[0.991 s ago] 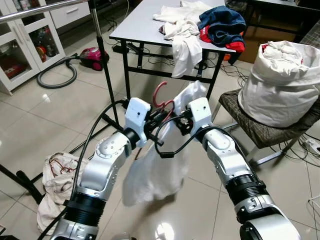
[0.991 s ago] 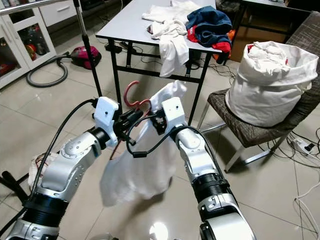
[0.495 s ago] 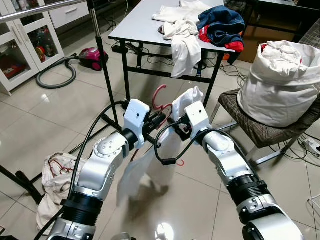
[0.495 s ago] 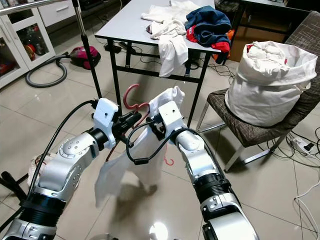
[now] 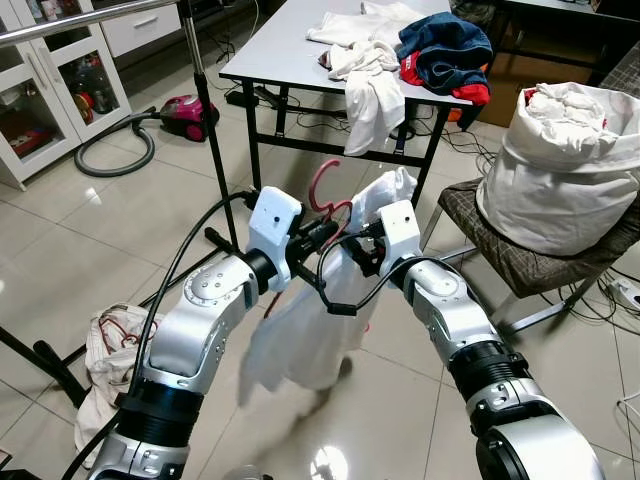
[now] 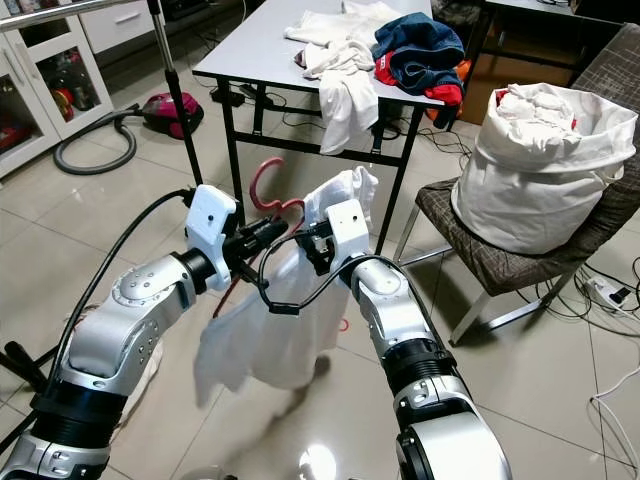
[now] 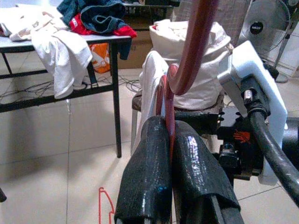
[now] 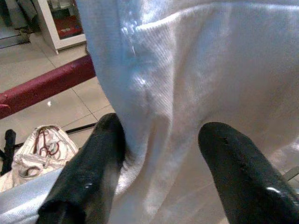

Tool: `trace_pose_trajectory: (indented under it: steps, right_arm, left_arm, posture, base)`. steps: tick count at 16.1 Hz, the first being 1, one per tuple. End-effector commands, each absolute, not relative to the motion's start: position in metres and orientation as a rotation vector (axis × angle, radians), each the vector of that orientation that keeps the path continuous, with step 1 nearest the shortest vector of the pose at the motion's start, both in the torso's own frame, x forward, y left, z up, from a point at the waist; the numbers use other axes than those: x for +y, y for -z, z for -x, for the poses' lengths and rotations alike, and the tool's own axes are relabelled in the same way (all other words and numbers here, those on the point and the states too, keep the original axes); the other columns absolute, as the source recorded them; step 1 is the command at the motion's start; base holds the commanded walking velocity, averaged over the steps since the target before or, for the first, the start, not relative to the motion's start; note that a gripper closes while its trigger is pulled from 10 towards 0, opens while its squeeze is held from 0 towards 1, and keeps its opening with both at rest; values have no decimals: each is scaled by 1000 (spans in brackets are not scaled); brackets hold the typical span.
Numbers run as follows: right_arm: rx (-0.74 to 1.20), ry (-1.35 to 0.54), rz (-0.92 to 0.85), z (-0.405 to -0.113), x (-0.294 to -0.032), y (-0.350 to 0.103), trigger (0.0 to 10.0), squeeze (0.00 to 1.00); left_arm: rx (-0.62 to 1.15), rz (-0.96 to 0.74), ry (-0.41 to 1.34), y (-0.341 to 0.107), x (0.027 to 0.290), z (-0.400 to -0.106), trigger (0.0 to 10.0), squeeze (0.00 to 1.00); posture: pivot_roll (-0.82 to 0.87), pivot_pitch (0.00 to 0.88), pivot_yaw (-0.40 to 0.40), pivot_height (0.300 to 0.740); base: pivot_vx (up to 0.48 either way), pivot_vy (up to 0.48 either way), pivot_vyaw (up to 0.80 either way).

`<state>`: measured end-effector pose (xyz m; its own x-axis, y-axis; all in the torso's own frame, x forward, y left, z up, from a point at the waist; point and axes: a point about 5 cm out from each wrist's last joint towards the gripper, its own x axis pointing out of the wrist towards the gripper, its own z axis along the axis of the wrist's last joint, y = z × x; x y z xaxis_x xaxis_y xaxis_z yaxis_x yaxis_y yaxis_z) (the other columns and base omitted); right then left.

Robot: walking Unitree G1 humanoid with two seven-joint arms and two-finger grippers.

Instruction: Hang hanger

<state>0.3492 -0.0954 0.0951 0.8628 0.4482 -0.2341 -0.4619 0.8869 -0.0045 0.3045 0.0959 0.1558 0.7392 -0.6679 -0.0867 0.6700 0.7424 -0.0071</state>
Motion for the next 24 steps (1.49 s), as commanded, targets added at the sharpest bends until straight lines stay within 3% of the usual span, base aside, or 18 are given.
trace_pose_trajectory:
  steps: [1,11,16,24]
  right_arm:
    - [229,-457,77,-352,-99,-97,0,0]
    - [91,-522,264,-352,-100,-117,0,0]
    - [-12,-542,251,-351,-100,-148,0,0]
    - [-102,-357,269,-367,-141,-183,0,0]
  left_arm:
    - [7,-30,762,-175,92,-305,10000,0]
    - [84,-79,736,-157,96,-304,10000,0]
    - [122,-117,758,-149,95,-301,10000,0]
    - [155,-148,871,-143,88,-291,10000,0]
  posture:
    - [92,0,-20,740]
    - [87,0,-36,740]
    - [83,0,-32,740]
    - [64,0,-19,740]
  base:
    - [0,0,0]
    - [0,0,0]
    - [0,0,0]
    - [0,0,0]
